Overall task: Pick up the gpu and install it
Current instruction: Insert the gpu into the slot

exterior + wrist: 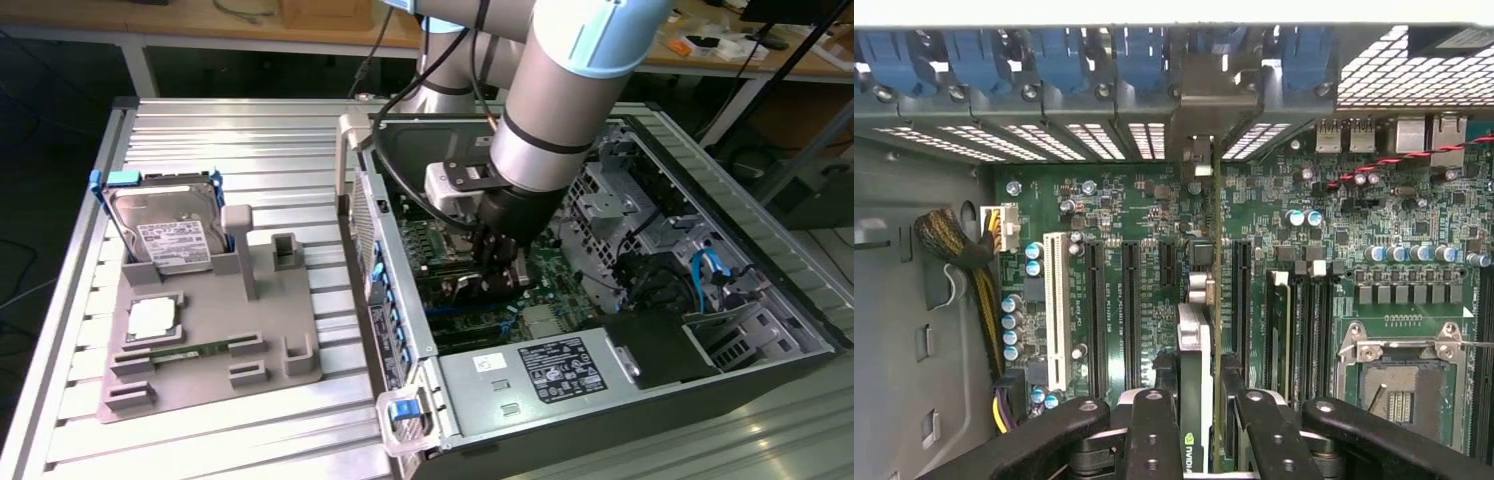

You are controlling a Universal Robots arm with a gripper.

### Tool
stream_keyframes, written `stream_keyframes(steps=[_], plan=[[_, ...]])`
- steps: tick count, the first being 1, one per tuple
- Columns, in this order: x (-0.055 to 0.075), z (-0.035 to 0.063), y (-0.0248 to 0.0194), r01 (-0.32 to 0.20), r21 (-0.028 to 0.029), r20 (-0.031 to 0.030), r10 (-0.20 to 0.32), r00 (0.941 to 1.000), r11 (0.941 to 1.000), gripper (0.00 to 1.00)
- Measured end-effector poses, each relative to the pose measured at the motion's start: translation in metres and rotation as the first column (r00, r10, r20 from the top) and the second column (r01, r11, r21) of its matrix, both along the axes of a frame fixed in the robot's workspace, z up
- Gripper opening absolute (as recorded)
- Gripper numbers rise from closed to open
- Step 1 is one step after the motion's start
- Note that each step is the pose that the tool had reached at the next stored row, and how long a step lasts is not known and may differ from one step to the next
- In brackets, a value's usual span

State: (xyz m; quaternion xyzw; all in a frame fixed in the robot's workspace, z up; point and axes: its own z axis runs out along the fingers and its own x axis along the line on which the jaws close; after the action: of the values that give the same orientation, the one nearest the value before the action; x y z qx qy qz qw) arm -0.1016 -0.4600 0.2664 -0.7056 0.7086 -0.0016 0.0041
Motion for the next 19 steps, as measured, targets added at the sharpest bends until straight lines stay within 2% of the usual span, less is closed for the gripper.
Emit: stream_keyframes(steps=[19], plan=[[-0.0001,-0.0025,0.0016,0.0,0.0018,0.0001,0.0,1.0,1.0,0.27]])
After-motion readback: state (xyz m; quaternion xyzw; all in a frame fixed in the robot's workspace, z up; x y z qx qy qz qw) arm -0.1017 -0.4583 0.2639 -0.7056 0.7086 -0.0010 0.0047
